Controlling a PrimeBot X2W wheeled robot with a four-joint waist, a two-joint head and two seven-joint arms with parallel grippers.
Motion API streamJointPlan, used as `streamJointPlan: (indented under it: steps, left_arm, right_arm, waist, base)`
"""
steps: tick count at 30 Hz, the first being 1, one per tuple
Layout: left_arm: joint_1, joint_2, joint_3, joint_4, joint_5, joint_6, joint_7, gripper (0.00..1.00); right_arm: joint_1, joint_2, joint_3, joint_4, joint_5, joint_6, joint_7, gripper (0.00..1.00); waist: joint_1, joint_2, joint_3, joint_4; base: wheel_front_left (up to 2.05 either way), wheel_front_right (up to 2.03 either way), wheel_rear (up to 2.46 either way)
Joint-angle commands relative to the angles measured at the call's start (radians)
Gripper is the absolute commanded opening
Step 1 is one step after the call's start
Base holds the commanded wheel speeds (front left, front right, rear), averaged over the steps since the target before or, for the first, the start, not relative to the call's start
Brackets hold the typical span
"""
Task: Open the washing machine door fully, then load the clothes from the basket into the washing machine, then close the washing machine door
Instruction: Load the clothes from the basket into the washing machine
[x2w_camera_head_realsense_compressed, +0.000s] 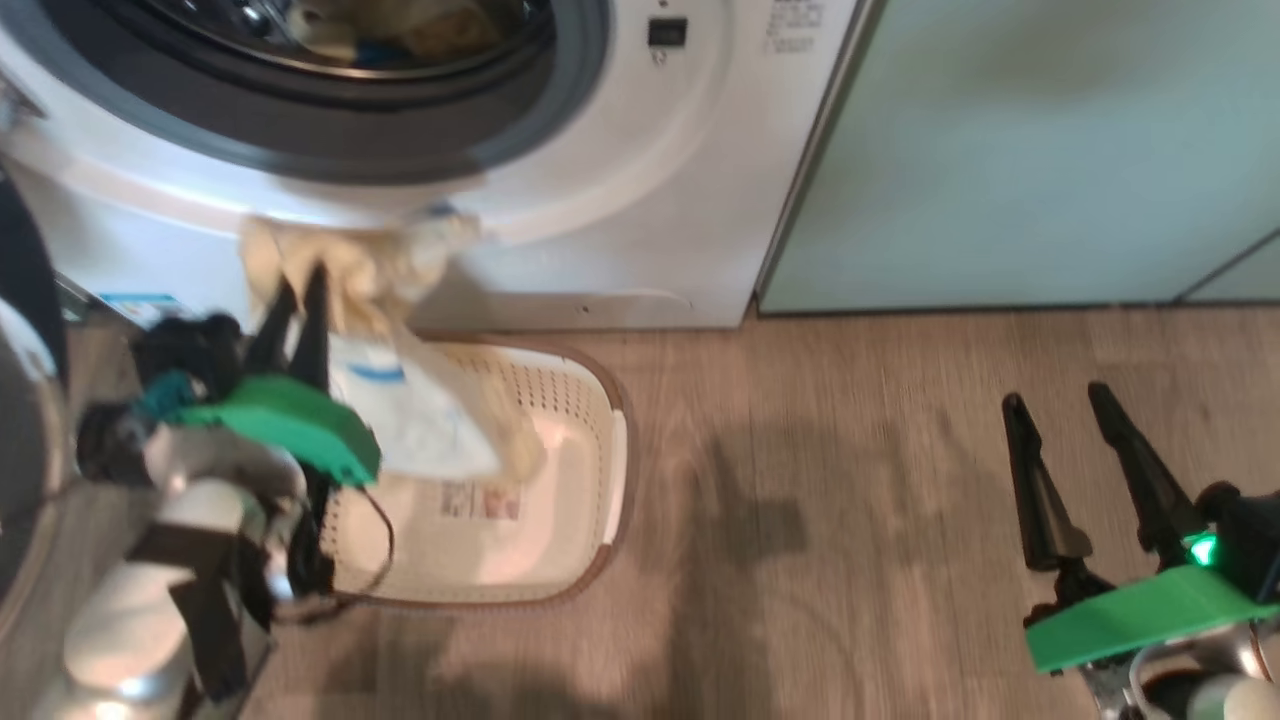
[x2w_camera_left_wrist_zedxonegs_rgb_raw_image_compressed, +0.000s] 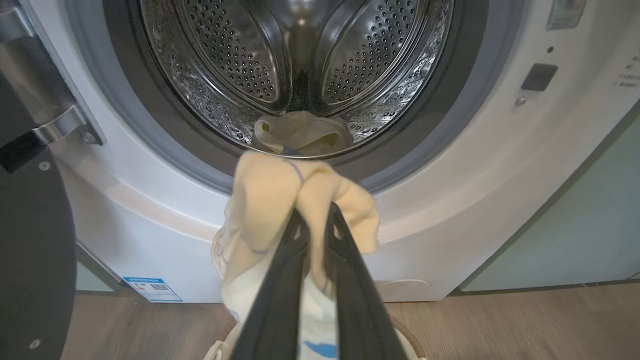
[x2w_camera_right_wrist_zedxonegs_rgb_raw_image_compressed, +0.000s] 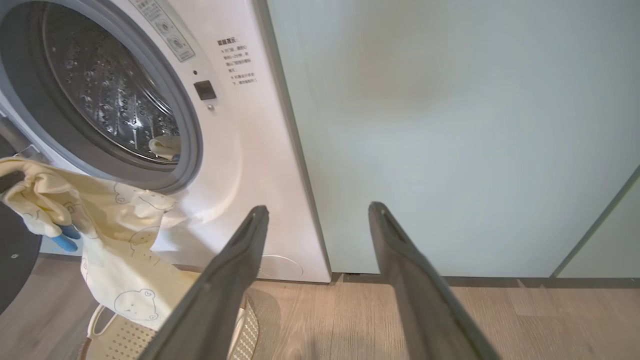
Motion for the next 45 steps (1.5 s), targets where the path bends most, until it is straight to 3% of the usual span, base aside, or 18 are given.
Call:
streamJointPlan:
  steps: [1,14,34,40,45]
  left_arm:
    - [-0.071,0.044,0.053,-0.023,-0.003,-0.002,-0.005,0.00]
    - [-0.250,0.099,0.093,0.023,-0.027,-0.028,0.045,0.00]
    - [-0.681,0.301,0.125,0.210,-0.046,-0.101,0.313,0.00]
    - [-0.809,0.300,0.112,0.299,-0.056,-0.120,0.360,0.00]
    - [-0.923,0.288,0.086,0.373,-0.029,-0.138,0.331,0.00]
  right_arm:
    - [-0.042,-0.004,0.022,-0.028,0.006,0.004,-0.016,1.00]
    - [-0.095,0.001,0.050,0.006,0.018,0.004,-0.074,1.00]
    - [-0.214,0.024,0.124,0.115,0.071,0.004,-0.188,1.00]
    - [-0.237,0.026,0.132,0.134,0.073,0.004,-0.204,1.00]
    - [-0.253,0.025,0.141,0.136,0.060,0.004,-0.207,1.00]
  waist:
    - [-0.0002,0.0000,0.046,-0.027]
    - [-0.0002,0.0000,0.179,-0.087]
    - [-0.0002,0.0000,0.371,-0.167]
    - [-0.0002,0.0000,0.401,-0.174]
    - [-0.0002,0.0000,0.415,-0.175]
  base:
    - [0.00,0.00,0.00]
    - [0.00,0.00,0.00]
    - [0.00,0.00,0.00]
    - [0.00,0.00,0.00]
    - [0.00,0.00,0.00]
